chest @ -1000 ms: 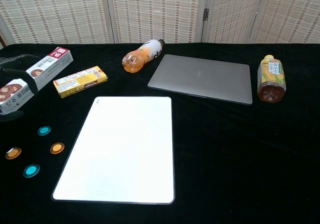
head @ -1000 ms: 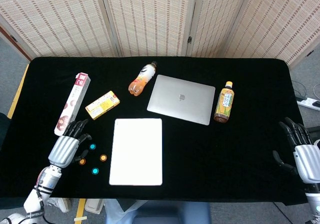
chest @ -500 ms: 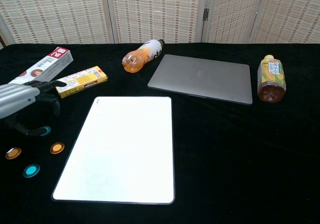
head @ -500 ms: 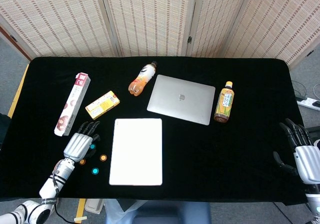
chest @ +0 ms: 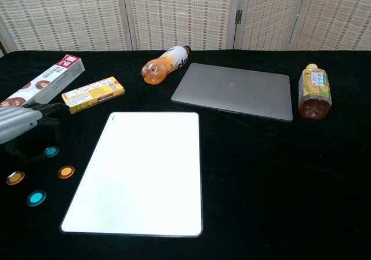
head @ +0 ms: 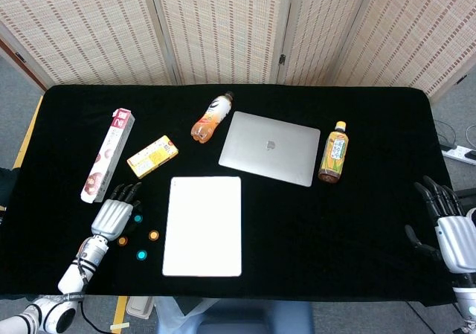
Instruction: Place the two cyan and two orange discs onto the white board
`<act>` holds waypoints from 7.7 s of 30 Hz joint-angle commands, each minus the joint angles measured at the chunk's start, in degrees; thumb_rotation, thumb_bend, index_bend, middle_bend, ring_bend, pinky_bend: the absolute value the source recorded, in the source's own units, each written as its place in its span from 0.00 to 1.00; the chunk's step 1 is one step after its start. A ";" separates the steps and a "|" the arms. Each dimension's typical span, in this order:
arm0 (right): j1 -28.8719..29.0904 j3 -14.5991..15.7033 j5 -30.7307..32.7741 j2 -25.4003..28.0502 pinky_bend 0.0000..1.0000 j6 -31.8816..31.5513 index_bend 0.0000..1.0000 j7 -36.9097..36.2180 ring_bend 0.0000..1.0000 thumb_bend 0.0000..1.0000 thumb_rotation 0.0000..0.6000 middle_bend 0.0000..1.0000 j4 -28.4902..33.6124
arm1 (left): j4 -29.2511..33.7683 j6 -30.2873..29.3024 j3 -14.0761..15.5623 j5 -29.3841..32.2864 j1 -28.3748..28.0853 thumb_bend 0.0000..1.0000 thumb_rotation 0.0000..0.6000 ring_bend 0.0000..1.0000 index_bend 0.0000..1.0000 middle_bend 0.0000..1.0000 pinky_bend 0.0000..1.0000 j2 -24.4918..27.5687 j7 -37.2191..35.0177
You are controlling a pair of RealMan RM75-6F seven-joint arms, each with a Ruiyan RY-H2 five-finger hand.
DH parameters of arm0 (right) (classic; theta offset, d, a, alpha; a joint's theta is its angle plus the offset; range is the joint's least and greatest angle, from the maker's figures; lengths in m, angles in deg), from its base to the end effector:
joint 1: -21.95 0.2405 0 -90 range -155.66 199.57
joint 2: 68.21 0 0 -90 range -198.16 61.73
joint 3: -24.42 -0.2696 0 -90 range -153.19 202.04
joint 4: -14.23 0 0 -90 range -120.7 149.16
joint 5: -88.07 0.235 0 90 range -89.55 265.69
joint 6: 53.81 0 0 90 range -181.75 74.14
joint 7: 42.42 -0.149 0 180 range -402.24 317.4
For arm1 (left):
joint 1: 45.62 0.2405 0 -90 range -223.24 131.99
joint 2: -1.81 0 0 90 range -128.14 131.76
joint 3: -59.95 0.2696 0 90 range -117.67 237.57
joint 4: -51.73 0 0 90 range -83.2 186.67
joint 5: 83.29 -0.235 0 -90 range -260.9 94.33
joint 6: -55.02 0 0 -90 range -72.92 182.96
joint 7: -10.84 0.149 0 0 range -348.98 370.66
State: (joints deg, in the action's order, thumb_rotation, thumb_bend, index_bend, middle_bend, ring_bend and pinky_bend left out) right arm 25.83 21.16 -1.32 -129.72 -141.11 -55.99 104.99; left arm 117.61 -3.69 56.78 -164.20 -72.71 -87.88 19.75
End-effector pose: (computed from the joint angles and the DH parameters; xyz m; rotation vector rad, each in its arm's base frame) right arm -0.3350 -0.1854 0.1634 1.3447 -0.9812 1.0787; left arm -0.3072 0.3153 -0.0268 -1.8288 -0.8501 -0.6989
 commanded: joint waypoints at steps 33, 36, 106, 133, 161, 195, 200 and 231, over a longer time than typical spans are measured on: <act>-0.88 0.11 -0.28 -0.15 0.00 -1.43 0.00 0.06 0.00 0.43 1.00 0.00 -0.11 | -0.11 0.01 0.76 0.78 -0.56 0.41 1.00 0.00 0.52 0.00 0.00 0.56 -2.58; -1.00 0.15 -0.25 -0.18 0.00 -1.53 0.00 -0.08 0.00 0.43 1.00 0.00 -0.27 | 1.52 -0.06 0.40 0.58 -1.05 0.42 1.00 0.00 0.51 0.00 0.00 1.62 -2.43; 0.24 0.14 -1.49 -0.16 0.00 -0.37 0.00 0.95 0.00 0.43 1.00 0.00 0.06 | 16.08 -10.86 12.08 -9.19 5.58 0.42 1.00 0.00 0.44 0.00 0.00 9.70 0.02; -0.27 0.69 -1.73 -0.29 0.00 -1.18 0.00 0.34 0.00 0.43 1.00 0.00 -0.63 | 10.59 -9.61 11.23 -9.80 8.09 0.40 1.00 0.00 0.42 0.00 0.00 4.41 1.89; -0.41 0.83 -2.14 -0.15 0.00 -1.68 0.00 0.53 0.00 0.43 1.00 0.00 -0.34 | 7.28 -10.08 9.93 -10.53 8.55 0.41 1.00 0.00 0.51 0.01 0.00 2.87 -1.05; -1.27 0.74 -1.08 -0.15 0.00 -2.23 0.00 -0.96 0.00 0.43 1.00 0.00 -1.73 | 14.16 7.18 -3.37 -0.84 -9.05 0.41 1.00 0.00 0.50 0.01 0.00 2.88 2.37; -1.31 0.70 -1.02 -0.11 0.00 -2.22 0.00 -0.93 0.00 0.43 1.00 0.00 -1.70 | 11.32 10.15 -4.33 3.11 -10.86 0.41 1.00 0.00 0.50 0.01 0.00 1.14 3.49; -1.27 0.44 -0.66 0.06 0.00 -1.74 0.00 -0.36 0.00 0.43 1.00 0.00 -1.10 | 10.16 9.75 -3.15 8.07 -12.59 0.40 1.00 0.00 0.34 0.01 0.00 0.58 2.92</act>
State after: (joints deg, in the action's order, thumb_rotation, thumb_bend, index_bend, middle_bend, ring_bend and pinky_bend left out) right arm 24.55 21.61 -1.98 -129.66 -142.86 -56.36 103.89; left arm 127.23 6.74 53.41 -155.67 -85.65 -87.82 23.02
